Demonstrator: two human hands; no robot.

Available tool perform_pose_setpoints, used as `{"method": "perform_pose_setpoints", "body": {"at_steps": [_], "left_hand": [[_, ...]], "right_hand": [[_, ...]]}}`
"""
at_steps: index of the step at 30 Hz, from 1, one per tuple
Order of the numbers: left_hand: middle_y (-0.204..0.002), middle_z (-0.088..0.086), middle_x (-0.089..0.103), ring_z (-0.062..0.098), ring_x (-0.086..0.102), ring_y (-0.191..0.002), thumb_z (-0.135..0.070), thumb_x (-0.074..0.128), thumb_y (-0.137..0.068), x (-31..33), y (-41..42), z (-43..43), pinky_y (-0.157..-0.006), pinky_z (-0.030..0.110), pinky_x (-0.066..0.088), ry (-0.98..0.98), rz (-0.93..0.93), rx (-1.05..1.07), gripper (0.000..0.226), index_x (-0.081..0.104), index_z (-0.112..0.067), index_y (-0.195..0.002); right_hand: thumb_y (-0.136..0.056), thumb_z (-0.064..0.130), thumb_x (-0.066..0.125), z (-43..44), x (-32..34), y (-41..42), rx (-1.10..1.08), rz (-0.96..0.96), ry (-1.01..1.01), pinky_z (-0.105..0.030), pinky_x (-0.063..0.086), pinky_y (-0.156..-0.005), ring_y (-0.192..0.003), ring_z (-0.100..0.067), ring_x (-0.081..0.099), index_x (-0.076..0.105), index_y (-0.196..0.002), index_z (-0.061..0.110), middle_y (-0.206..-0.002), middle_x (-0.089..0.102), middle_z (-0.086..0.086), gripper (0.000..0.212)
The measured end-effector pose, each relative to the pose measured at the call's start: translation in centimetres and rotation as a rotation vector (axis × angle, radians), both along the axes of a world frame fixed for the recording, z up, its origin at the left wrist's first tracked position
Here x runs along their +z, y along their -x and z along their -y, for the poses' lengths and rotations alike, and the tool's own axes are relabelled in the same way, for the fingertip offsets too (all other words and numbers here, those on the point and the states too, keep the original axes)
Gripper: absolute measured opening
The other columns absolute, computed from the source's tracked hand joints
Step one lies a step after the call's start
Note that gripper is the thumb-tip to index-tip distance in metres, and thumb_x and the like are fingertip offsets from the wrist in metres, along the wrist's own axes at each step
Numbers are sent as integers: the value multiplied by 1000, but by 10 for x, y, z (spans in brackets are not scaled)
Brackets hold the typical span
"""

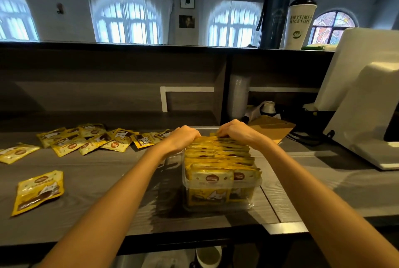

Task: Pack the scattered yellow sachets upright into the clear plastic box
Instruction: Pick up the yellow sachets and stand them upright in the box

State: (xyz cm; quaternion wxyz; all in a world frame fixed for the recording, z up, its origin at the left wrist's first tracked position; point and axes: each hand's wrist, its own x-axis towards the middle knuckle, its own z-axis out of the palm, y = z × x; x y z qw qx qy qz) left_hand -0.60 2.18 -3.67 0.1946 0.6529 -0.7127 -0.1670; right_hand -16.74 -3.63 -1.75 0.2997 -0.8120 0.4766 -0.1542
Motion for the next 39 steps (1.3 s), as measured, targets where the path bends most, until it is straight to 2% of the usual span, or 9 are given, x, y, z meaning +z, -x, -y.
{"method": "perform_pose_setpoints", "body": {"at_steps": [6,10,14,16,21,25,30,34,39], "left_hand": [[-116,17,61,29,56,-109,-17,40,-96,2,3,-2,-98,45,45,16,-106,2,33,65,0,-110],[-114,16,62,27,56,-107,-17,38,-97,3,4,-3,-95,42,46,52,-202,50,33,65,-2,-107],[-103,7,60,13,55,-87,-16,33,-97,6,0,-3,-65,23,44,71,-297,115,33,63,-5,-105],[-103,7,60,12,53,-86,-17,33,-97,7,-2,-3,-61,20,41,75,-283,137,33,63,-6,-104],[-109,14,62,16,54,-92,-11,35,-96,11,-7,-9,-67,23,45,174,-259,211,30,63,-5,-105],[-114,12,62,20,56,-103,-11,40,-94,23,-27,-24,-82,31,47,328,-206,377,27,65,-12,-105],[-116,13,63,28,55,-109,-12,39,-94,29,-68,-68,-91,38,47,458,-118,636,30,65,-14,-107],[-121,17,60,34,51,-115,-6,37,-92,10,-108,-109,-93,38,43,351,-8,827,33,63,-8,-112],[-134,18,50,36,46,-124,-4,39,-93,-34,-160,-149,-99,40,40,-25,145,914,37,54,-8,-126]], "right_hand": [[-95,19,41,2,-1,3,-45,12,-16,-29,34,-81,-92,-21,46,58,-96,5,-99,50,-13,21],[-99,26,32,1,-2,1,-59,43,1,-31,35,-87,-97,-23,50,61,-107,0,-111,58,-15,40],[-99,28,30,-2,2,-3,-72,39,25,-36,38,-99,-113,-29,53,63,-115,-1,-123,60,-14,46],[-99,29,30,-5,3,-5,-77,25,39,-36,38,-99,-112,-28,53,63,-115,1,-123,60,-14,46],[-98,29,34,-14,9,-15,-120,-22,213,-42,46,-96,-103,-28,57,63,-110,4,-113,63,-14,40],[-94,24,41,-38,24,-40,-125,135,353,-36,50,-83,-93,-24,59,67,-104,6,-106,66,-12,33],[-93,12,42,-85,29,-100,12,240,417,-42,52,-89,-102,-29,60,64,-111,7,-112,65,-13,29],[-91,9,44,-114,8,-153,131,217,354,-45,49,-92,-108,-34,57,62,-112,5,-116,62,-17,28],[-90,8,43,-123,-44,-202,248,15,254,-41,47,-89,-111,-37,55,60,-114,1,-117,61,-20,30]]}}
